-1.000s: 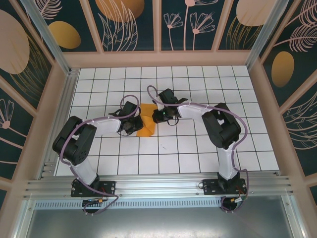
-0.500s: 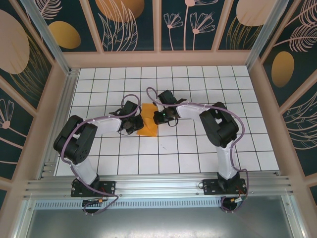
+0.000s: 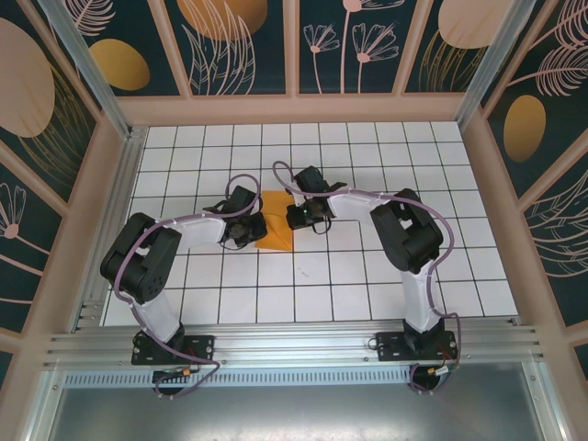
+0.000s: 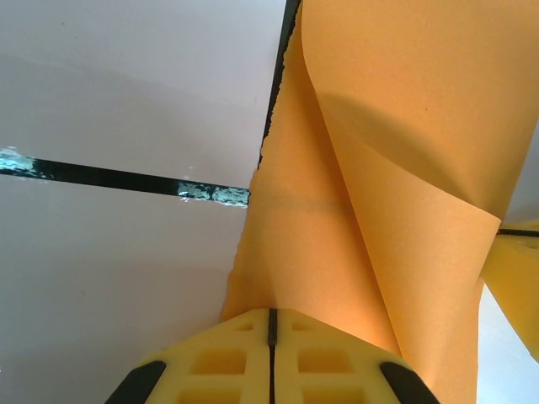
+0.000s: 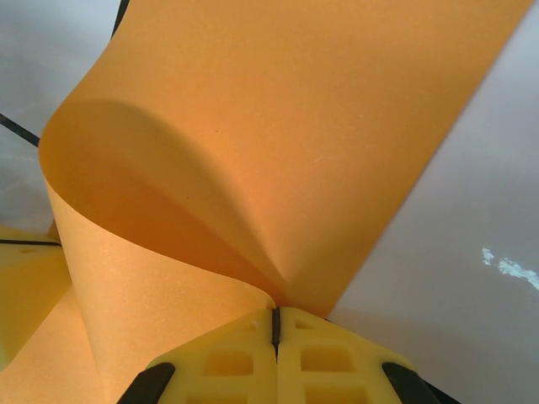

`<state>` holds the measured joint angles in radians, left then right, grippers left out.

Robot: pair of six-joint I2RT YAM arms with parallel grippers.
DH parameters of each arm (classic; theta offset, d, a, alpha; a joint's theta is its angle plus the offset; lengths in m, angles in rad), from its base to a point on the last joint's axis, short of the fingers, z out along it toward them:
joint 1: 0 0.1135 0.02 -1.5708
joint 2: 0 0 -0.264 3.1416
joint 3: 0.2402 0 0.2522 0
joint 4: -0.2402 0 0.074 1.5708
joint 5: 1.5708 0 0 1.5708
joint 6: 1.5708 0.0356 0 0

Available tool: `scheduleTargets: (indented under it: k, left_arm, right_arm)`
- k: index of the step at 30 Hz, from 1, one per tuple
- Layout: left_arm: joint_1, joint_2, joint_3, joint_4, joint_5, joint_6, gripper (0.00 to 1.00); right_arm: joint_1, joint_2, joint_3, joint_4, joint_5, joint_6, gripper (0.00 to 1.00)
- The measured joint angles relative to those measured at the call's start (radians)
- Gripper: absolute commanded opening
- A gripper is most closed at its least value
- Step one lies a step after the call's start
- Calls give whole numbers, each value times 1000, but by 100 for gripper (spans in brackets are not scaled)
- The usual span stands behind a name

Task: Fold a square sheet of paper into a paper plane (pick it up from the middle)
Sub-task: Fold the triangle a second time at the center of the table.

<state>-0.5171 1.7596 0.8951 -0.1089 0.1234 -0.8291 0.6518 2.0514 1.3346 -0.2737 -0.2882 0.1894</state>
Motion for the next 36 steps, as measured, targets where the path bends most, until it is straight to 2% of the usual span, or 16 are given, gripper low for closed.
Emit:
scheduleTargets:
  k: [31, 36]
  left_arm:
    - [0, 1, 1, 0, 3, 0, 9]
    - [0, 1, 3, 0, 7, 0, 12]
  right_arm:
    - [-3, -31, -63, 67, -7, 29, 0]
    - [-3, -31, -63, 66, -3, 30, 0]
